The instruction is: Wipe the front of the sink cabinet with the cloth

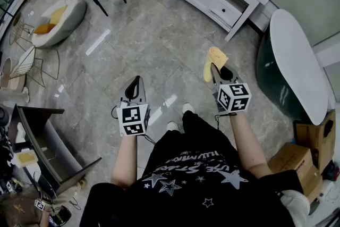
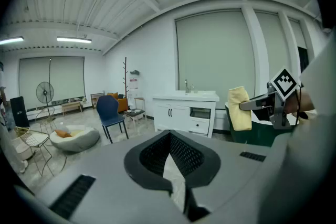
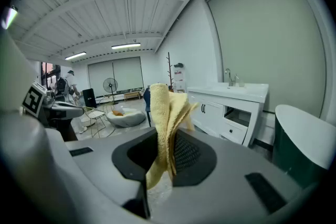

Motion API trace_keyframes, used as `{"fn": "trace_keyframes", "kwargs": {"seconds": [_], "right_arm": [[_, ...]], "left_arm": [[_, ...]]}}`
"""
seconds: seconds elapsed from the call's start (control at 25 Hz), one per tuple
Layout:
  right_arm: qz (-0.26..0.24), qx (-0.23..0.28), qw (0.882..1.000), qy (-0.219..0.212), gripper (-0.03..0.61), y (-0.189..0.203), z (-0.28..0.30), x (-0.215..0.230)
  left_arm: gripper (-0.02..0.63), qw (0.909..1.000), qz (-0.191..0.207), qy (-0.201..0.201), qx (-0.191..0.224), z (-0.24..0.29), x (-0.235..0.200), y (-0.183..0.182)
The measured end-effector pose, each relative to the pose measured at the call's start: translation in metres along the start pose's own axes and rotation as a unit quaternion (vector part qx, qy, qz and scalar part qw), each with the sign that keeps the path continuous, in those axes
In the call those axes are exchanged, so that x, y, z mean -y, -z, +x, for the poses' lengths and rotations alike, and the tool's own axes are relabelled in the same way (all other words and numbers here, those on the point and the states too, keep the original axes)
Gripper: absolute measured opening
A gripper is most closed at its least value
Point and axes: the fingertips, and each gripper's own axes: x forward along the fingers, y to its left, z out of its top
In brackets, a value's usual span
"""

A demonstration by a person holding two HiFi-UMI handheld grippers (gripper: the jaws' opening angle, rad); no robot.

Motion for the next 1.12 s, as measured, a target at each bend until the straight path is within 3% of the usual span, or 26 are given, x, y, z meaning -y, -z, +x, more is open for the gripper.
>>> {"fn": "trace_keyframes", "kwargs": {"seconds": [0.24,0.48,0.64,0.96,1.12], "right_arm": [[-0.001,-0.001,1.000,-0.012,0.063,-0.001,0.009,-0.021],[0.003,-0.007,1.000,-0.022,0.063,0.016,0.009,-0.040],[0.004,-0.003,0.999,-0.033,0.063,0.016,0.025,-0.051],[0.004,-0.009,0.998,-0.057,0.063,-0.006,0.114,-0.058],[0.010,-0.007,0.998,-0.066,0.063,-0.022,0.189,-0.064]], "left_arm": [[0.015,1.0000,0.001,0.001,-0.009,0.001,-0.005,-0.002],[0.015,0.9984,-0.024,-0.006,-0.051,-0.026,-0.021,0.045],[0.015,0.9980,-0.026,-0.016,-0.055,-0.033,-0.047,0.053],[0.015,0.9971,-0.034,-0.028,-0.062,0.002,-0.092,0.049],[0.015,0.9959,-0.042,-0.044,-0.067,0.033,-0.142,0.047]]}}
